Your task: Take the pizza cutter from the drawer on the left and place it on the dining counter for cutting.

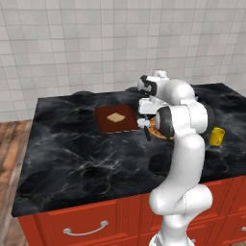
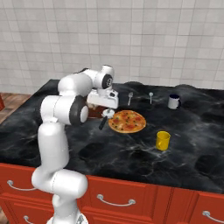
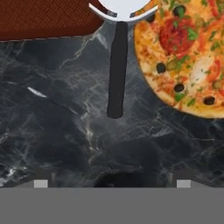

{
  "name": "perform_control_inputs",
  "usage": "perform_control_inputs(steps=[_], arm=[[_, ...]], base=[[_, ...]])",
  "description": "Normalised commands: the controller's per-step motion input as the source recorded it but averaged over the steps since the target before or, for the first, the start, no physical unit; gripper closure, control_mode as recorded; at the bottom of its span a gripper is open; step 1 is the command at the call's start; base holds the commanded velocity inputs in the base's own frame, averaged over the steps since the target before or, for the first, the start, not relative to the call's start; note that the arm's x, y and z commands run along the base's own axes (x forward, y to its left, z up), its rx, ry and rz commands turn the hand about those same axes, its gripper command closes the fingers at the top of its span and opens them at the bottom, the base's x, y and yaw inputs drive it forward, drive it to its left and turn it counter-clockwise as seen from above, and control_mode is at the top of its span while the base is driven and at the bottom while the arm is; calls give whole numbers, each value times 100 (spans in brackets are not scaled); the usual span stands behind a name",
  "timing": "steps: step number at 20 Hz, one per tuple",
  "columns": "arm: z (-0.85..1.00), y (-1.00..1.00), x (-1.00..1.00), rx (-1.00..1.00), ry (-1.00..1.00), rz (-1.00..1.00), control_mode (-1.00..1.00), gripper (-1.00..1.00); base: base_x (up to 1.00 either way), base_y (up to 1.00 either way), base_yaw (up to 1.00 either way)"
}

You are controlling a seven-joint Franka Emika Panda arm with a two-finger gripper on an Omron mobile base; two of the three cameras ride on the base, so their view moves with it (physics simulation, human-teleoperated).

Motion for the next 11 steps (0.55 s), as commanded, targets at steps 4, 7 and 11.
perform_control_inputs(steps=[4, 7, 11], arm=[[19, 0, -100, -1, -38, 11, -100, -100], [34, 0, -100, 0, -22, 5, -100, -100], [29, 11, -100, 0, -10, 0, -100, -100]], base=[[0, 0, 0], [0, 0, 0], [0, 0, 0]])
